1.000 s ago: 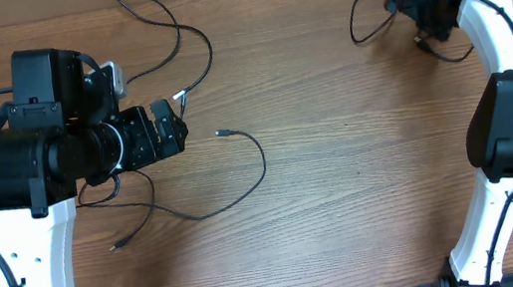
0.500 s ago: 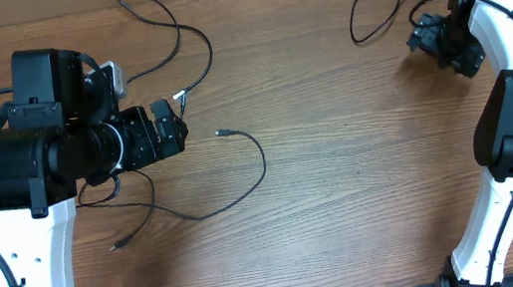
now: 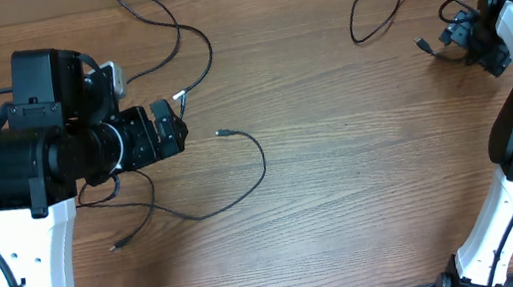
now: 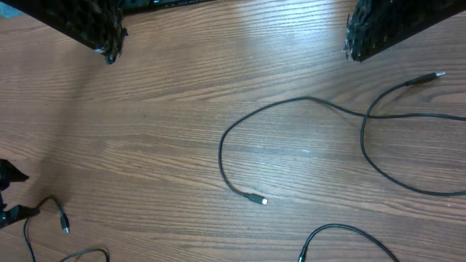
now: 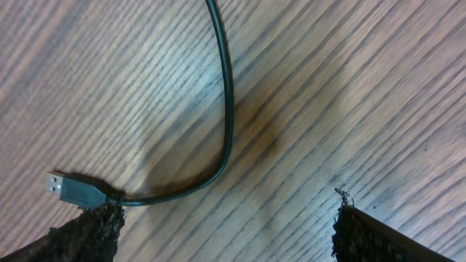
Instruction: Untangle cables
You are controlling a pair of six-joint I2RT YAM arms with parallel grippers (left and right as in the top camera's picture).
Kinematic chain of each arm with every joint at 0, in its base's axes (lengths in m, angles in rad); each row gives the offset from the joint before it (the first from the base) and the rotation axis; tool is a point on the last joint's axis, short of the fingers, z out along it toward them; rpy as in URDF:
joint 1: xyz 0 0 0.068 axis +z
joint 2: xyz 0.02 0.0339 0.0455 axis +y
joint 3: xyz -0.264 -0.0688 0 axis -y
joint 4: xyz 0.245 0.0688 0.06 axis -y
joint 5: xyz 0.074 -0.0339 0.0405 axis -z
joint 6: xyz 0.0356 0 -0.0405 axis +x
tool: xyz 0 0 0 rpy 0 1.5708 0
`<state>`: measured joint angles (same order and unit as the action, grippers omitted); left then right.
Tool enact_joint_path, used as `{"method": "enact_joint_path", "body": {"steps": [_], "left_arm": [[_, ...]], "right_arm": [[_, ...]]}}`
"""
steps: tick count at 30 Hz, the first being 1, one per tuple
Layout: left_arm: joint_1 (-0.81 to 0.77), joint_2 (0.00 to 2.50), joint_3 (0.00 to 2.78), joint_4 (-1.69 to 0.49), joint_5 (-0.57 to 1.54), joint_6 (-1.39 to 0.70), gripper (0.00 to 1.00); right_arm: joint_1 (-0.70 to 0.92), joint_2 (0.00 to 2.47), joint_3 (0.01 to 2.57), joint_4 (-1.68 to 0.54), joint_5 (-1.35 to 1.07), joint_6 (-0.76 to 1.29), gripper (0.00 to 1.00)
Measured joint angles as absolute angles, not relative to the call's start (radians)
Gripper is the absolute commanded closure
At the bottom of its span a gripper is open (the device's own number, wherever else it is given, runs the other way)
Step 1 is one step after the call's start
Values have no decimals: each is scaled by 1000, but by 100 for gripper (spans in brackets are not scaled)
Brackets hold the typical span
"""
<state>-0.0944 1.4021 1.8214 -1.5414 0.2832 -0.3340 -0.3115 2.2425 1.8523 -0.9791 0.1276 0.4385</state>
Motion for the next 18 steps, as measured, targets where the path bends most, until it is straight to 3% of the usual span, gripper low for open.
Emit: {"method": "enact_joint_path", "body": {"steps": [5, 10, 18], "left_arm": [[-94, 1402, 1821, -1541, 283, -334, 0], [-94, 1402, 1822, -1541, 283, -334, 0], [-94, 1402, 1822, -1541, 283, -334, 0]], "right_arm": [[-306, 2277, 1852, -989, 127, 435, 9], [-305, 2301, 1852, -972, 128, 496, 25], [-305, 2311, 1852, -907, 127, 534, 27]]}}
